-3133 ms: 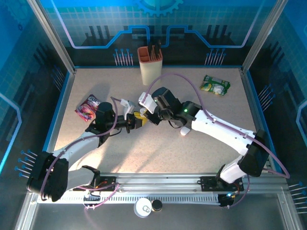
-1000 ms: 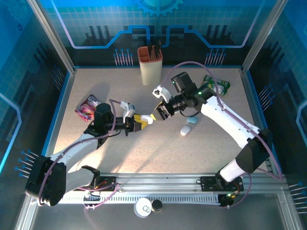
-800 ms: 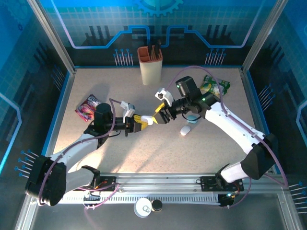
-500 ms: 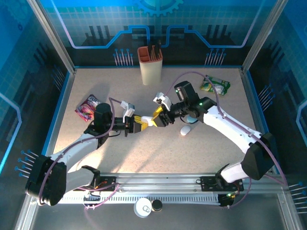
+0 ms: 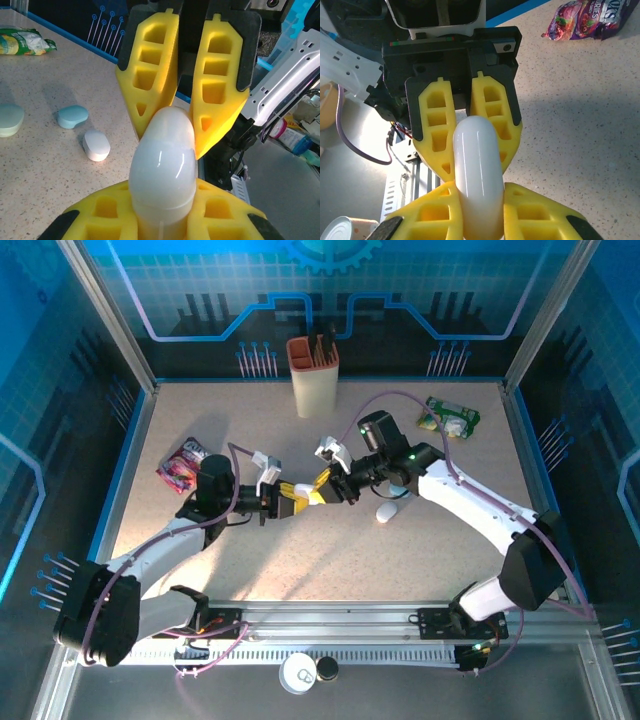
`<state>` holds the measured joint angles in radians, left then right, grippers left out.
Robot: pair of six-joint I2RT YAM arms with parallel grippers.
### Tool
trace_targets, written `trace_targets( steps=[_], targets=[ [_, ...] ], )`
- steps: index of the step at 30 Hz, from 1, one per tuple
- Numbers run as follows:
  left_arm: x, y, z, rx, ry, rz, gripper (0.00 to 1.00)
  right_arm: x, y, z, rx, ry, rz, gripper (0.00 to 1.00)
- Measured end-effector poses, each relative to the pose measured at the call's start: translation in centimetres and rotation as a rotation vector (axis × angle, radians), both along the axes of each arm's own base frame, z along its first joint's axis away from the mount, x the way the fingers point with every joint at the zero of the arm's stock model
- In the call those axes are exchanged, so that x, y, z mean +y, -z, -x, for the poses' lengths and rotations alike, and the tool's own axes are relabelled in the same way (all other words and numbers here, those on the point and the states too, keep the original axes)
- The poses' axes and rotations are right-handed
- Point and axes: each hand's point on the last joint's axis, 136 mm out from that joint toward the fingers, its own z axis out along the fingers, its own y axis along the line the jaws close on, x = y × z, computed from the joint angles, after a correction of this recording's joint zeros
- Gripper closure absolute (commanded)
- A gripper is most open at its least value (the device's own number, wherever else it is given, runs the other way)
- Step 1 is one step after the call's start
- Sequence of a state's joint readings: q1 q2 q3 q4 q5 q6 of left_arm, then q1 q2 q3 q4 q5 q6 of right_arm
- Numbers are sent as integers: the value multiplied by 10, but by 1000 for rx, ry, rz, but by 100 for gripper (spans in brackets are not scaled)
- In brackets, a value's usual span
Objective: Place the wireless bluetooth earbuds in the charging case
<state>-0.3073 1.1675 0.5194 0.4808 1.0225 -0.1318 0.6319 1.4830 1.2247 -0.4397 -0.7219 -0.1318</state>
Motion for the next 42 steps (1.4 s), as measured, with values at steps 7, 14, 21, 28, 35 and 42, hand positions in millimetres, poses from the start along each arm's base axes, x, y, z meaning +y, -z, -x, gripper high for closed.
trace_targets(
  steps=[7,14,21,28,35,42],
  targets=[
    [3,1,-13,-48,-75,-24,1,-6,8,-15,48,85,-6,93],
    [19,-4,-21,-234,-218,-110,1,-32,59,-47,163,294,51,93],
    [30,14,-21,-307,-254,-237,1,-43,139,-68,316,434,136,92],
    [30,23,-21,-315,-247,-272,1,-46,200,-66,435,469,195,86],
    [30,24,-23,-311,-255,-277,1,-50,202,-77,416,500,167,50],
    [50,40,-41,-246,-417,-337,1,-94,160,-91,287,642,139,17]
  ],
)
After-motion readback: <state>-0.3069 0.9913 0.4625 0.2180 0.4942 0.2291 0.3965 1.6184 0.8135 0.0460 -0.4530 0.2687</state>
